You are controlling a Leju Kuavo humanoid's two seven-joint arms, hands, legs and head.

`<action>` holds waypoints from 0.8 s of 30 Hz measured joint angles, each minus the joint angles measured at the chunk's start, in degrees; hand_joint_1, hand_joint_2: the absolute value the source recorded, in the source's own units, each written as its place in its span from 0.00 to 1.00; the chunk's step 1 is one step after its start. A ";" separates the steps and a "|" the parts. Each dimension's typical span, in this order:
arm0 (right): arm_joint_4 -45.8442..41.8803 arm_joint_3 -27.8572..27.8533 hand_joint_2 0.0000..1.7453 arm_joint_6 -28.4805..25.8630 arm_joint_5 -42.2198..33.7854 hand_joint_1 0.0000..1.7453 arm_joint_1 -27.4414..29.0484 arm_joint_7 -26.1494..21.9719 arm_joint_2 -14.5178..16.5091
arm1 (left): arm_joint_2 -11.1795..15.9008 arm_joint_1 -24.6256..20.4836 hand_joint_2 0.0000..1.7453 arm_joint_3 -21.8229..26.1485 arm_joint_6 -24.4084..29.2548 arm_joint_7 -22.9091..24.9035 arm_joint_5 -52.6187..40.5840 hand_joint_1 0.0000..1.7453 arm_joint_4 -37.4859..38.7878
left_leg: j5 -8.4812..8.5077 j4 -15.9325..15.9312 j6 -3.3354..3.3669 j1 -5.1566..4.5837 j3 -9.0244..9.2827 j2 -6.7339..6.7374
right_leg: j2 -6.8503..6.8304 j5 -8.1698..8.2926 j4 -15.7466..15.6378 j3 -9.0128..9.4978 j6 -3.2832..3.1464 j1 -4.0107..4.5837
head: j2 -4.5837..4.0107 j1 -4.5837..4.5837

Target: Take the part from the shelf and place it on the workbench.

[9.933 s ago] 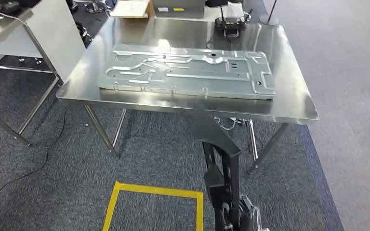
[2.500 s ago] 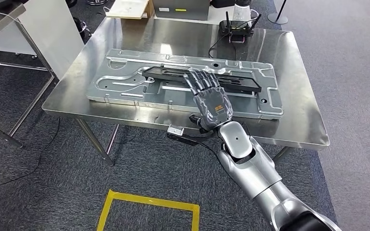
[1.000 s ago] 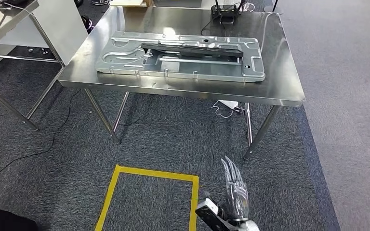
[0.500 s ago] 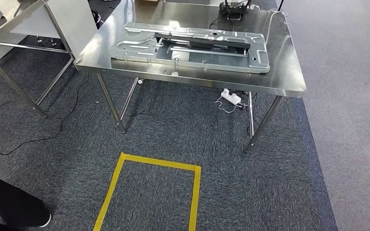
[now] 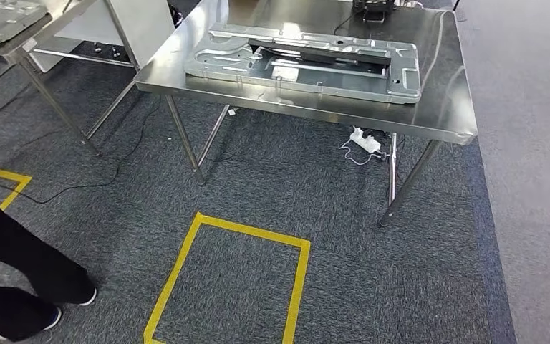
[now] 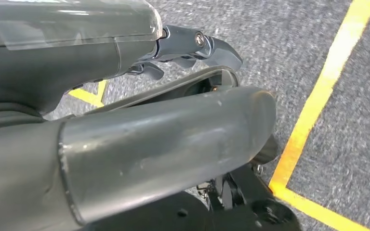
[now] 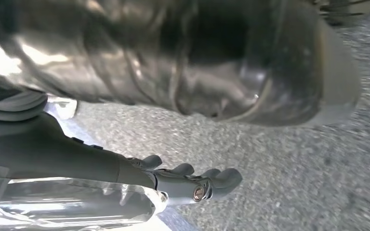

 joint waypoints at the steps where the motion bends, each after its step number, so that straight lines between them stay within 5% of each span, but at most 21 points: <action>1: 0.20 -0.25 0.00 0.17 -0.09 0.00 0.00 0.27 0.01 | 0.00 0.01 0.00 0.08 0.02 -0.12 0.01 0.00 0.00 | -1.61 3.59 -0.14 0.02 -1.48 0.32 | -0.79 0.06 0.05 -0.24 -0.10 0.19 | 0.01 0.00; 3: 0.42 -0.78 0.00 0.34 -0.33 0.00 -0.05 0.50 0.01 | 0.00 0.18 0.00 0.21 0.07 -0.32 0.01 0.00 0.00 | -1.72 5.55 -0.12 0.02 -1.68 0.64 | -2.28 0.12 0.23 -0.57 -0.18 0.47 | 0.01 0.00; 6: 0.53 -1.38 0.00 0.34 -0.48 0.00 -0.24 0.49 0.10 | 0.01 0.28 0.00 0.26 0.14 -0.45 0.01 0.00 -0.01 | 2.71 -5.17 0.81 -0.34 4.93 3.14 | -4.23 0.08 0.61 -0.59 -0.06 0.85 | 0.01 0.01; 8: 0.59 -1.66 0.00 0.34 -0.49 0.00 -0.39 0.46 0.21 | 0.01 0.15 0.00 0.26 0.21 -0.55 0.01 0.00 -0.02 | 3.92 -10.25 1.54 -0.83 7.52 4.99 | -5.22 0.07 0.80 -0.52 0.39 1.02 | 0.00 0.02; 11: 0.64 -2.04 0.00 0.72 -0.74 0.00 -0.87 0.01 0.35 | -0.03 0.31 0.00 0.28 0.38 -0.55 0.02 0.00 -0.02 | 4.55 -11.21 2.29 -0.86 7.36 3.91 | -5.98 0.16 0.72 -0.26 1.40 0.92 | 0.00 0.01; 13: 0.65 -2.34 0.00 1.92 -1.03 0.00 -0.97 -0.50 0.41 | -0.13 0.33 0.00 0.29 0.44 -0.34 -0.04 0.00 -0.02 | 5.49 -11.95 3.02 -0.44 7.31 2.77 | -3.42 -1.67 2.65 -1.05 2.11 0.75 | 0.01 0.02; 15: 0.75 -2.60 0.00 4.38 -1.14 0.00 -0.85 -0.60 0.39 | -0.18 0.22 0.00 0.29 0.38 -0.04 -0.26 0.00 -0.02 | 6.14 -12.15 3.51 -0.27 6.91 1.65 | -0.19 -5.60 8.68 -3.80 2.55 0.45 | 0.01 0.03; 17: 0.94 -2.75 0.00 8.22 -1.00 0.00 -0.79 0.06 0.31 | -0.16 0.20 0.00 0.29 0.20 0.24 -0.68 0.00 -0.02 | 6.40 -11.93 3.59 -0.28 6.35 0.30 | 0.69 -8.04 14.91 -6.53 2.83 0.22 | 0.00 0.03; 18: 1.03 -2.80 0.00 10.19 -0.85 0.00 -0.79 0.57 0.27 | -0.16 0.23 0.00 0.28 0.10 0.40 -0.88 0.00 -0.02 | 6.44 -11.75 3.54 -0.27 6.17 -0.45 | 0.78 -7.68 15.73 -6.81 2.93 0.12 | 0.00 0.03; 21: 1.20 -2.81 0.00 13.45 -0.26 0.00 -0.79 1.79 0.23 | -0.16 0.27 0.00 0.28 -0.05 0.89 -1.14 0.00 -0.01 | 6.23 -10.98 3.12 -0.18 5.88 -2.71 | 2.28 -2.51 7.49 -2.48 2.99 -0.39 | 0.00 0.03; 24: 1.44 -2.81 0.00 14.62 0.12 0.00 -0.86 2.56 0.24 | -0.17 0.08 0.00 0.28 -0.05 1.21 -1.22 0.00 -0.01 | 6.05 -9.92 1.86 -0.20 4.89 -4.46 | 5.44 -1.16 1.45 0.16 2.49 -0.50 | 0.00 -0.01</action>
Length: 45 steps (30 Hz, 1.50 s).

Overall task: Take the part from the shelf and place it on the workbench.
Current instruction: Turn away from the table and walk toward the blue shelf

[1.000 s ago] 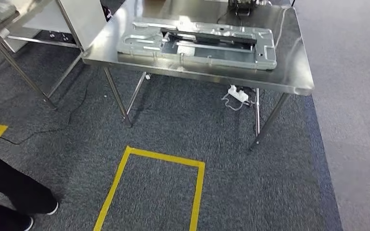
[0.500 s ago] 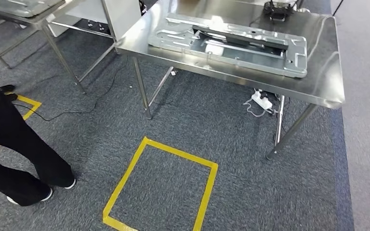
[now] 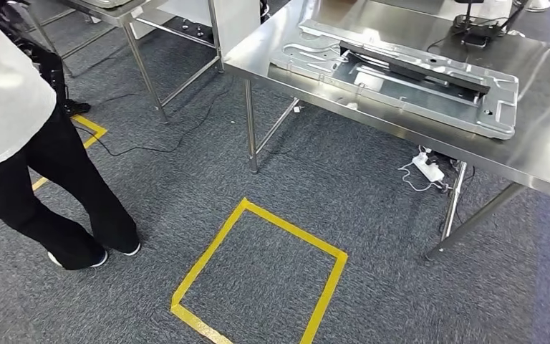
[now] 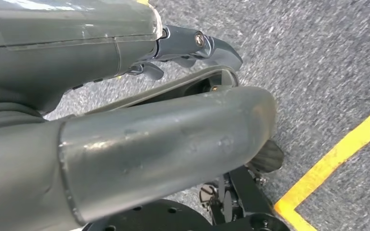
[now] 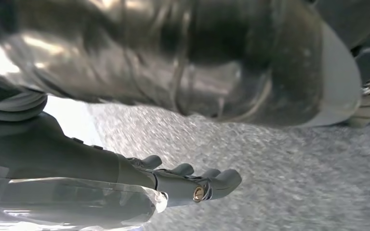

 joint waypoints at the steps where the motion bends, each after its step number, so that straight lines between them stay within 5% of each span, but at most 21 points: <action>1: 0.05 0.01 0.00 0.21 0.13 0.00 -0.08 0.20 0.01 | 0.01 -0.04 0.00 0.00 0.02 0.04 -0.02 0.00 -0.01 | 0.12 0.10 -0.49 0.03 -0.34 -0.57 | -0.18 0.01 -0.17 -0.06 -0.26 0.15 | 0.01 -0.01; 2: 0.07 0.01 0.00 0.34 0.27 0.00 -0.16 0.39 0.03 | 0.02 -0.01 0.00 0.00 0.05 0.05 -0.05 0.00 -0.01 | 0.22 0.06 -0.85 0.17 -0.54 -0.93 | -0.89 0.14 -0.24 -0.05 -0.64 0.11 | 0.01 -0.02; 4: 0.07 0.01 0.00 0.49 0.56 0.00 -0.18 0.68 0.05 | 0.04 0.01 0.00 0.00 0.09 0.05 -0.10 0.00 -0.01 | -0.85 1.63 -1.33 0.19 -1.47 0.66 | -2.43 0.45 -0.82 0.20 -1.53 -0.04 | 0.01 -0.05; 6: 0.08 -0.01 0.00 0.65 0.67 0.00 0.00 0.84 0.07 | 0.03 -0.09 0.00 0.00 0.10 0.05 -0.23 0.00 0.00 | -4.11 7.31 -1.66 0.17 -4.23 3.65 | -4.12 0.60 -1.15 0.28 -2.18 0.09 | 0.00 -0.11; 9: 0.14 -0.01 0.00 0.83 0.77 0.00 0.16 0.89 0.08 | 0.02 -0.09 0.00 0.00 0.10 0.04 -0.39 0.00 0.00 | -7.14 15.83 -2.02 0.30 -8.21 5.02 | -6.71 0.49 -1.06 0.16 -2.45 0.51 | 0.01 -0.14; 11: 0.16 -0.01 0.00 0.96 0.97 0.00 0.09 0.81 0.08 | 0.03 0.07 0.00 0.00 0.13 0.01 -0.44 0.00 -0.01 | -4.42 12.21 -1.91 0.32 -6.06 5.59 | -8.17 0.31 -0.96 0.24 -2.34 0.58 | 0.01 -0.14; 14: 0.16 -0.01 0.00 0.81 1.61 0.00 -0.05 0.36 0.10 | 0.04 -0.02 0.00 0.01 0.23 -0.06 -0.46 0.00 -0.01 | -0.72 1.62 -1.17 -0.12 -0.45 8.84 | -9.90 -0.13 -0.75 0.61 -1.68 0.90 | 0.00 -0.13; 17: 0.16 0.01 0.00 0.43 2.14 0.00 -0.32 0.09 0.10 | 0.03 -0.01 0.00 0.02 0.41 -0.05 -0.46 0.00 -0.01 | -0.49 0.04 -0.36 -0.45 -0.09 8.53 | -11.31 -0.27 -0.95 1.11 -0.76 1.13 | 0.00 -0.11; 20: 0.16 0.02 0.00 0.22 2.40 0.00 -0.50 0.09 0.14 | -0.02 0.18 0.00 0.04 0.55 0.03 -0.48 0.00 0.00 | 0.32 -0.80 0.78 0.02 0.18 6.87 | -8.24 -2.73 1.88 0.30 0.12 0.80 | 0.00 -0.09; 22: 0.16 0.02 0.00 0.28 2.52 0.00 -0.36 0.11 0.14 | -0.03 0.11 0.00 0.04 0.61 0.04 -0.48 0.00 -0.01 | 0.67 -0.90 1.26 0.10 -0.05 5.75 | -5.29 -6.73 8.85 -2.99 0.27 0.63 | 0.00 -0.07; 24: 0.16 0.02 0.00 0.37 2.59 0.00 -0.28 0.13 0.14 | -0.03 0.08 0.00 0.04 0.66 0.04 -0.48 0.00 -0.01 | 0.77 -0.82 1.38 0.00 -0.29 4.36 | -4.69 -8.42 14.46 -5.84 0.27 0.64 | 0.00 -0.08; 26: 0.16 0.02 0.00 0.37 2.60 0.00 -0.26 0.13 0.14 | -0.03 0.13 0.00 0.04 0.67 0.04 -0.48 0.00 -0.01 | 0.76 -0.64 1.34 -0.07 -0.23 2.76 | -4.32 -5.44 12.03 -4.96 0.01 0.65 | 0.01 -0.08; 28: 0.16 0.02 0.00 0.37 2.61 0.00 -0.14 0.13 0.10 | -0.13 0.10 0.00 0.04 0.65 0.04 -0.48 0.00 0.00 | 0.68 -0.34 1.11 -0.13 -0.28 1.26 | -1.92 -1.19 4.36 -1.75 -0.64 0.67 | 0.01 -0.08; 31: 0.17 0.02 0.00 0.35 2.63 0.00 -0.10 0.12 -0.02 | -0.38 0.00 0.00 0.04 0.64 0.03 -0.48 0.00 0.01 | 0.85 -0.08 0.03 0.15 -1.05 -0.62 | 0.66 0.21 -0.63 0.07 -1.36 0.90 | 0.01 -0.07; 33: 0.17 0.01 0.00 0.36 2.64 0.00 -0.26 0.12 0.01 | -0.35 0.11 0.00 0.05 0.65 0.03 -0.49 0.00 0.01 | 1.05 -0.18 -0.79 0.38 -1.39 -1.32 | -0.82 0.54 -1.35 0.39 -1.75 0.90 | 0.00 -0.07; 35: 0.16 0.00 0.00 0.37 2.65 0.00 -0.26 0.12 0.04 | -0.31 0.17 0.00 0.06 0.65 0.04 -0.50 0.00 0.01 | -0.33 1.89 -1.33 0.20 -2.45 1.02 | -2.49 0.96 -2.35 0.98 -2.40 0.62 | 0.01 -0.16; 37: 0.19 -0.01 0.00 0.38 2.66 0.00 -0.10 0.11 0.08 | -0.29 0.05 0.00 0.05 0.64 0.04 -0.50 0.00 0.01 | -3.87 8.28 -1.82 0.21 -5.61 4.12 | -4.24 1.02 -2.73 1.24 -2.83 0.63 | 0.01 -0.25; 39: 0.22 -0.01 0.00 0.39 2.66 0.00 -0.01 0.11 0.09 | -0.31 0.01 0.00 0.04 0.63 0.04 -0.52 0.00 0.01 | -6.28 14.84 -2.35 0.47 -8.84 4.94 | -6.06 0.84 -2.69 1.25 -2.85 0.72 | 0.00 -0.26; 40: 0.22 -0.01 0.00 0.45 2.66 0.00 -0.01 0.11 0.09 | -0.31 0.08 0.00 0.04 0.63 0.04 -0.54 0.00 0.01 | -5.97 15.59 -2.55 0.63 -9.12 5.13 | -6.87 0.71 -2.65 1.31 -2.74 0.71 | 0.00 -0.26; 43: 0.22 -0.01 0.00 0.99 2.55 0.00 -0.02 -0.05 0.07 | -0.26 0.19 0.00 0.06 0.58 0.05 -0.57 0.00 0.01 | -1.13 6.11 -2.77 0.90 -3.78 7.13 | -8.88 0.06 -2.32 1.76 -1.99 0.58 | 0.01 -0.27; 45: 0.21 -0.05 0.00 1.36 2.37 0.00 -0.01 -0.27 0.03 | -0.29 0.05 0.00 0.05 0.56 0.04 -0.66 0.00 0.01 | 0.49 0.53 -2.18 0.65 -0.82 8.47 | -9.91 -0.44 -2.04 2.07 -1.22 0.79 | 0.00 -0.21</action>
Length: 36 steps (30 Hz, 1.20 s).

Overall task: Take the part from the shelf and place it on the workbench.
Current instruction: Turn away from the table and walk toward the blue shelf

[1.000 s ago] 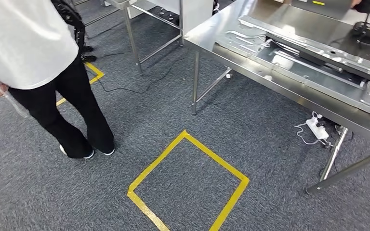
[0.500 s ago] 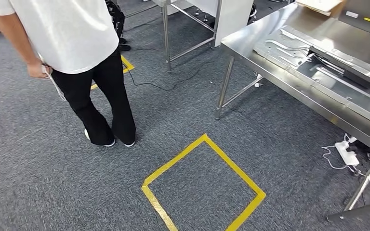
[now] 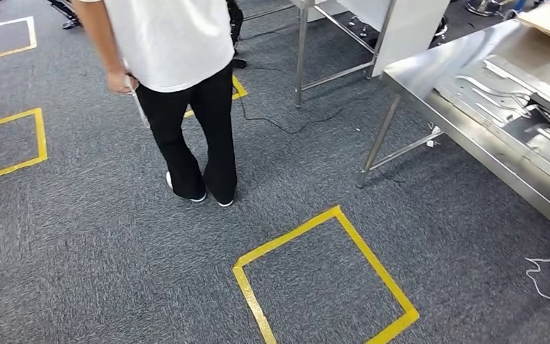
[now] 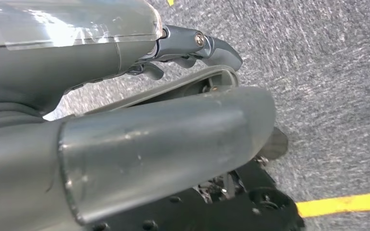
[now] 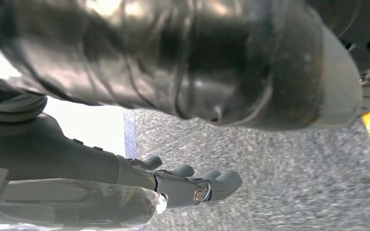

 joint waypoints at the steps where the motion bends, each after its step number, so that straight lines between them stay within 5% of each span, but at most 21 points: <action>1: -0.01 -0.03 0.00 0.21 -0.10 0.00 -0.02 -0.07 -0.03 | -0.03 -0.03 0.00 -0.01 0.03 0.00 -0.09 0.00 0.00 | -0.09 -0.63 0.41 -0.20 0.24 0.06 | -0.39 -0.12 0.03 0.13 0.36 0.14 | 0.00 0.03; 3: -0.01 -0.09 0.00 0.73 -0.27 0.00 -0.17 -0.10 -0.05 | -0.07 0.10 0.00 -0.01 0.17 0.00 -0.26 0.00 0.00 | 0.11 -0.79 1.25 -0.28 0.14 -0.98 | -0.93 -0.31 -0.04 0.45 1.02 0.09 | 0.01 0.05; 5: -0.01 -0.18 0.00 1.10 -0.34 0.00 -0.20 0.02 -0.11 | -0.14 0.18 0.00 -0.01 0.37 0.01 -0.35 0.00 0.00 | 0.41 -1.23 2.10 -0.16 0.27 -1.88 | 0.84 -1.91 1.74 -0.11 1.56 -0.22 | 0.01 0.05; 7: 0.01 -0.39 0.00 1.33 -0.34 0.00 0.01 0.29 -0.18 | -0.21 0.09 0.00 -0.01 0.57 0.02 -0.38 0.00 0.00 | 0.62 -1.43 2.67 -0.19 0.23 -2.82 | 3.89 -5.64 8.25 -3.24 1.70 -0.34 | 0.01 0.07; 9: 0.02 -0.59 0.00 1.63 -0.32 0.00 0.23 0.49 -0.23 | -0.21 0.01 0.00 -0.01 0.78 0.03 -0.43 0.00 0.00 | 0.65 -1.39 2.91 -0.45 0.08 -4.08 | 5.11 -8.25 15.69 -7.20 1.54 -0.21 | 0.01 0.07; 11: 0.02 -0.76 0.00 1.77 -0.30 0.00 0.36 0.54 -0.27 | -0.22 -0.01 0.00 -0.01 0.97 0.07 -0.48 0.00 0.00 | 0.64 -1.34 3.00 -0.76 0.23 -5.66 | 5.45 -6.21 15.91 -7.92 1.03 -0.01 | 0.00 0.07; 14: 0.02 -0.99 0.00 1.82 -0.30 0.00 0.61 0.55 -0.45 | -0.52 -0.10 0.00 -0.01 1.12 0.15 -0.50 0.00 0.01 | 0.56 -1.20 2.95 -1.02 0.48 -7.92 | 8.82 0.38 5.05 -3.78 -0.60 0.43 | 0.00 0.06; 16: 0.01 -1.07 0.00 1.85 -0.29 0.00 0.55 0.54 -0.67 | -0.77 -0.25 0.00 0.00 1.16 0.20 -0.50 0.00 0.02 | 0.61 -1.15 2.50 -0.84 0.04 -9.20 | 10.78 1.46 1.22 -2.40 -1.30 0.63 | 0.00 0.15; 19: 0.01 -1.09 0.00 2.06 -0.17 0.00 0.28 0.55 -0.73 | -0.81 -0.17 0.00 -0.01 1.20 0.33 -0.62 0.00 0.02 | 0.76 -1.32 1.45 -0.72 -0.44 -10.12 | 9.13 1.76 -0.43 -1.63 -1.52 0.47 | 0.01 0.25; 21: 0.01 -1.13 0.00 2.41 0.01 0.00 0.45 0.53 -0.74 | -0.80 -0.18 0.00 -0.01 1.23 0.47 -0.83 0.00 0.02 | -1.28 1.72 1.06 -0.91 -1.82 -7.38 | 7.32 2.24 -1.81 -0.73 -1.69 0.14 | 0.01 0.17; 23: 0.02 -1.17 0.00 2.86 0.20 0.00 0.68 0.50 -0.73 | -0.80 -0.32 0.00 -0.01 1.22 0.56 -0.99 0.00 0.02 | -4.99 8.80 0.61 -0.72 -5.29 -4.39 | 5.39 2.14 -2.05 -0.41 -1.81 0.25 | 0.00 0.09; 25: 0.03 -1.17 0.00 3.06 0.34 0.00 0.70 0.50 -0.72 | -0.79 -0.36 0.00 -0.01 1.21 0.60 -1.04 0.00 0.02 | -6.44 13.80 0.07 -0.34 -7.82 -3.51 | 3.58 1.75 -1.83 -0.35 -1.68 0.29 | 0.00 0.09; 26: 0.04 -1.17 0.00 3.08 0.38 0.00 0.66 0.50 -0.72 | -0.76 -0.30 0.00 -0.01 1.21 0.62 -1.05 0.00 0.02 | -5.49 13.19 -0.15 -0.15 -7.47 -3.25 | 2.77 1.50 -1.68 -0.23 -1.50 0.23 | 0.00 0.09; 29: 0.03 -1.18 0.00 3.07 0.40 0.00 0.53 0.48 -0.72 | -0.68 -0.25 0.00 -0.01 1.20 0.66 -1.05 0.00 0.02 | -0.42 2.61 -0.48 0.09 -1.79 -1.04 | 0.81 0.43 -0.99 0.35 -0.53 0.01 | 0.01 0.08; 31: 0.02 -1.19 0.00 3.07 0.41 0.00 0.43 0.48 -0.74 | -0.72 -0.34 0.00 -0.02 1.17 0.68 -1.05 0.00 0.02 | 0.39 -0.83 0.14 -0.16 0.08 -0.14 | 0.02 -0.20 -0.55 0.58 0.24 0.19 | 0.01 0.09; 33: 0.02 -1.19 0.00 3.11 0.49 0.00 0.16 0.45 -0.74 | -0.70 -0.24 0.00 -0.03 1.15 0.75 -1.09 0.00 0.02 | 0.31 -0.79 1.10 -0.42 0.01 -1.00 | -0.52 -0.46 -0.47 0.82 0.87 0.19 | 0.00 0.10; 36: 0.02 -1.19 0.00 3.41 0.71 0.00 0.03 0.40 -0.72 | -0.66 -0.18 0.00 -0.03 1.14 0.90 -1.19 0.00 0.02 | 0.58 -1.32 2.29 -0.33 0.21 -2.31 | 2.06 -2.94 2.45 -0.11 1.60 -0.29 | 0.01 0.12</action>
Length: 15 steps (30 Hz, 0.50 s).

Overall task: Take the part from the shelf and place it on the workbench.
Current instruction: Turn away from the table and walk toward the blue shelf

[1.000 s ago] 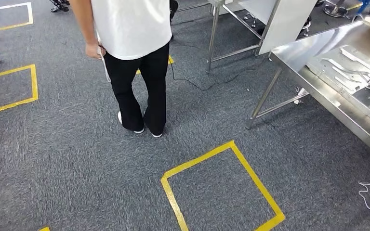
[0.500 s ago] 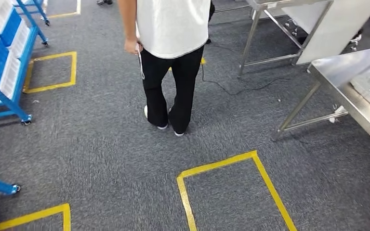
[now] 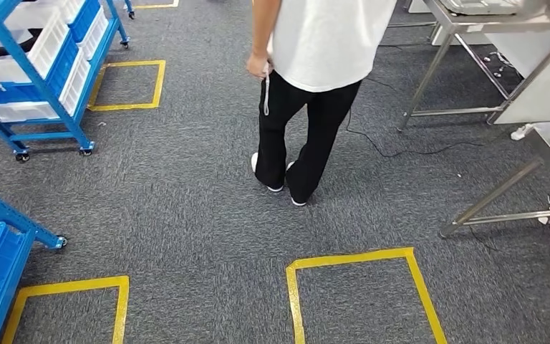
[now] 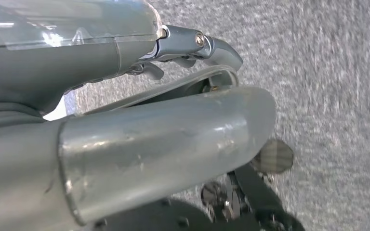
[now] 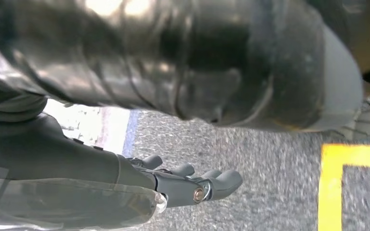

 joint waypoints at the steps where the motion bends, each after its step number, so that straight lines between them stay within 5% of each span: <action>1: 0.00 -0.01 0.00 0.14 0.05 0.00 0.13 -0.01 0.00 | 0.01 -0.06 0.00 0.00 0.00 0.02 -0.01 0.00 0.00 | 0.06 -0.08 0.24 -0.02 0.01 -0.46 | 1.49 -1.91 3.32 -1.58 0.02 -0.04 | 0.01 0.01; 3: 0.01 -0.01 0.00 0.31 0.10 0.00 0.33 0.00 0.00 | 0.04 -0.18 0.00 0.00 0.00 0.05 -0.04 0.00 0.00 | 0.04 -0.06 0.55 -0.28 -0.07 -1.61 | 2.92 -5.30 11.44 -5.89 -0.19 0.06 | 0.00 0.00; 5: 0.02 -0.01 0.00 0.40 0.20 0.00 0.42 0.01 0.00 | 0.04 -0.20 0.00 0.00 0.00 0.09 -0.14 0.00 0.00 | -0.03 0.00 0.71 -0.63 0.08 -3.11 | 3.23 -4.64 14.27 -7.95 -0.66 0.23 | -0.01 -0.01; 7: 0.02 -0.02 0.00 0.43 0.37 0.00 0.50 0.02 0.00 | 0.02 -0.21 0.00 0.00 0.00 0.12 -0.27 0.00 0.00 | -0.15 0.04 0.77 -0.83 0.45 -4.78 | 4.46 0.27 8.29 -5.95 -1.54 0.58 | -0.01 -0.01; 9: 0.02 -0.05 0.00 0.44 0.51 0.00 0.67 0.03 -0.07 | -0.12 -0.35 0.00 0.00 0.00 0.14 -0.34 0.00 0.01 | -0.26 0.13 0.65 -0.90 0.51 -6.20 | 7.35 3.85 1.14 -3.25 -2.43 0.86 | -0.01 0.02; 11: 0.02 -0.09 0.00 0.44 0.58 0.00 0.64 0.03 -0.14 | -0.24 -0.47 0.00 0.00 0.01 0.15 -0.34 0.00 0.02 | -0.15 0.15 0.19 -0.72 0.09 -7.42 | 8.59 4.26 -1.30 -2.44 -2.76 1.01 | 0.00 0.05; 13: 0.02 -0.10 0.00 0.45 0.63 0.00 0.44 0.02 -0.11 | -0.20 -0.33 0.00 0.00 0.01 0.15 -0.35 0.00 0.02 | -0.03 0.11 -0.44 -0.54 -0.31 -8.23 | 7.35 4.44 -2.01 -2.17 -2.89 0.93 | 0.01 0.05; 15: 0.02 -0.10 0.00 0.53 0.72 0.00 0.49 0.02 -0.08 | -0.12 -0.23 0.00 0.00 0.01 0.15 -0.36 0.00 0.02 | -1.38 2.04 -0.91 -0.76 -1.25 -5.80 | 5.77 4.75 -3.03 -1.54 -3.32 0.69 | 0.00 0.04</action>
